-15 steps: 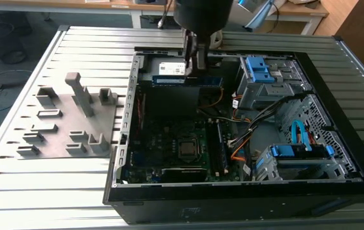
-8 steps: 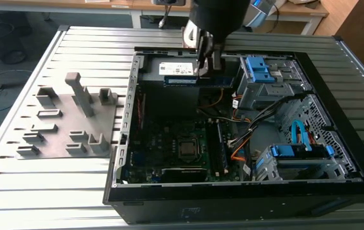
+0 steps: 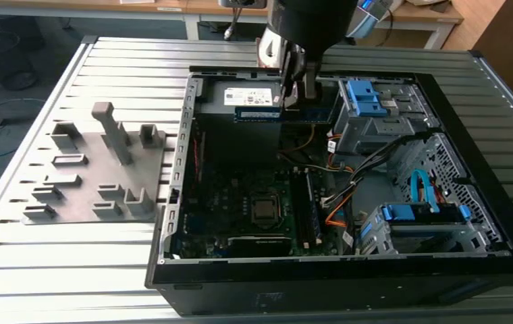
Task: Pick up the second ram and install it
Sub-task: 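Pick up the second ram and move it above second insertion slot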
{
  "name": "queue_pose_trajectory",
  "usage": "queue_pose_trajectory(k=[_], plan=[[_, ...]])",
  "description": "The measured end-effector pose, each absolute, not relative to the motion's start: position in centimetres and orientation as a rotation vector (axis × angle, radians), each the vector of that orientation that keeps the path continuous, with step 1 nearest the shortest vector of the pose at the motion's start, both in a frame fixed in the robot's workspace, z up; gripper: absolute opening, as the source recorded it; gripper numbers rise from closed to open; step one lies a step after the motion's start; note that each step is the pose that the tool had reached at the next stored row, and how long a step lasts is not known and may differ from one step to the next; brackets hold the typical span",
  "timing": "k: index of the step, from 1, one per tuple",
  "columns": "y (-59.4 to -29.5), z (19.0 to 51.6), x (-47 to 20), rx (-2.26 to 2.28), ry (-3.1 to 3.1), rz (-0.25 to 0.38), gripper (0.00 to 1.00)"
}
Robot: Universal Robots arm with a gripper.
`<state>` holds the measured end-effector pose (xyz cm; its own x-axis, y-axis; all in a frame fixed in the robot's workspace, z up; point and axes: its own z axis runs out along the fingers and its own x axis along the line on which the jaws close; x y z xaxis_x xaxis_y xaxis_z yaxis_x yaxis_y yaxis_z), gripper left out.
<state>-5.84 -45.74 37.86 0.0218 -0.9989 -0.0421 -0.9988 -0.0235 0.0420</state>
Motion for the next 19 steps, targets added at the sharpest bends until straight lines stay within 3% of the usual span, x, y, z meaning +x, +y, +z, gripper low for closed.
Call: queue_pose_trajectory(k=[19], plan=[[-46.2, 36.1, -3.0, 2.242, -2.192, -0.100, 0.14]])
